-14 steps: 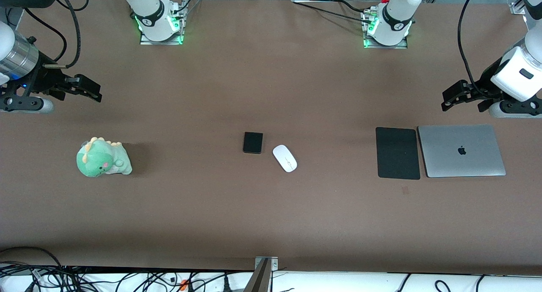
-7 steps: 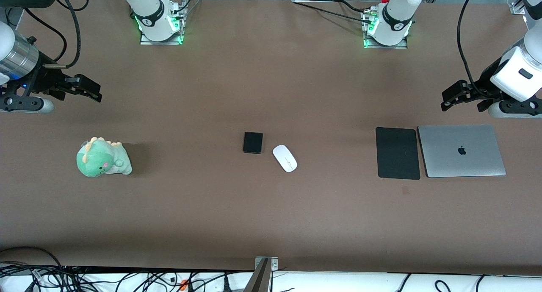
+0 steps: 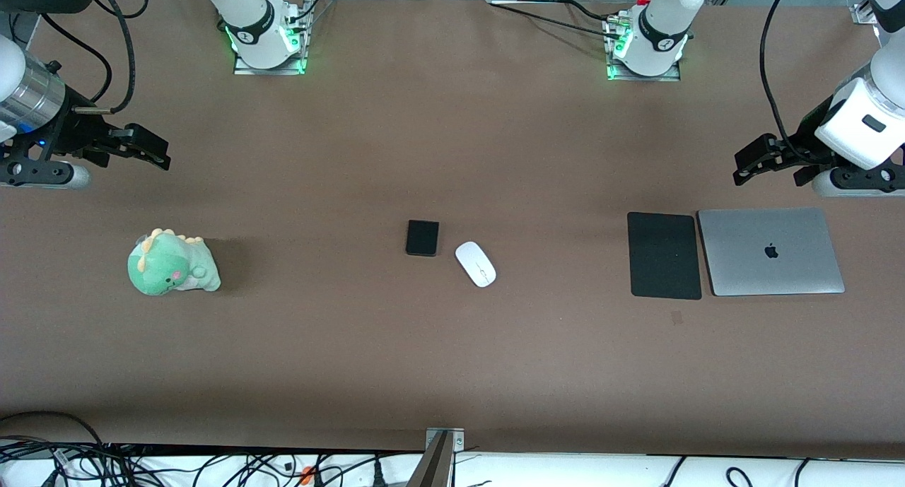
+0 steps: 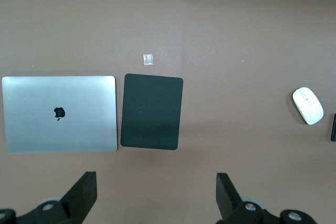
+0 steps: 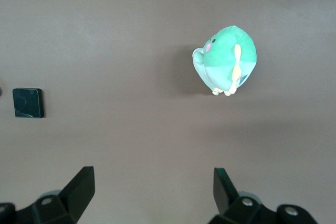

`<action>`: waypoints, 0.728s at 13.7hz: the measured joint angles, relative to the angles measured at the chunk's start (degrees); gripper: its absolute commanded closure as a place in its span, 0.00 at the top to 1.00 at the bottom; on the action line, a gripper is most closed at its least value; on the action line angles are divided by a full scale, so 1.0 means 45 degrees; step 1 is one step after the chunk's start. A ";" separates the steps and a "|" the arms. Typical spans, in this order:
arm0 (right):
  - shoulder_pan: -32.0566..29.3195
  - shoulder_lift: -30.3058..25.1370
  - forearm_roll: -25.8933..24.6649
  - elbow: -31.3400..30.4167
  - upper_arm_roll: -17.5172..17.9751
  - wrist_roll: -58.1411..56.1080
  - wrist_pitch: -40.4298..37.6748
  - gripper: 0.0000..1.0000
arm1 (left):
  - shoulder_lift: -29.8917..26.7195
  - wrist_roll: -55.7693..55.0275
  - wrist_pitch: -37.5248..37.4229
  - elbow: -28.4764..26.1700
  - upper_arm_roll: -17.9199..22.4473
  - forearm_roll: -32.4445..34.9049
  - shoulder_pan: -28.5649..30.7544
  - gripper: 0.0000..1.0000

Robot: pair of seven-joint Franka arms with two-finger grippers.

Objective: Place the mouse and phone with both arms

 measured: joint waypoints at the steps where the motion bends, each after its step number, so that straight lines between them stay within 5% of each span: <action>1: 0.0000 0.0000 0.0000 -0.0002 0.0000 0.0000 -0.0002 1.00 | 0.0000 -0.0003 0.0000 0.0000 -0.0002 0.0000 0.0000 1.00; 10: 0.0011 0.0003 0.0000 -0.0080 0.0011 0.0000 -0.0019 1.00 | 0.0254 -0.1416 0.0049 -0.0066 -0.0261 -0.0017 -0.0234 1.00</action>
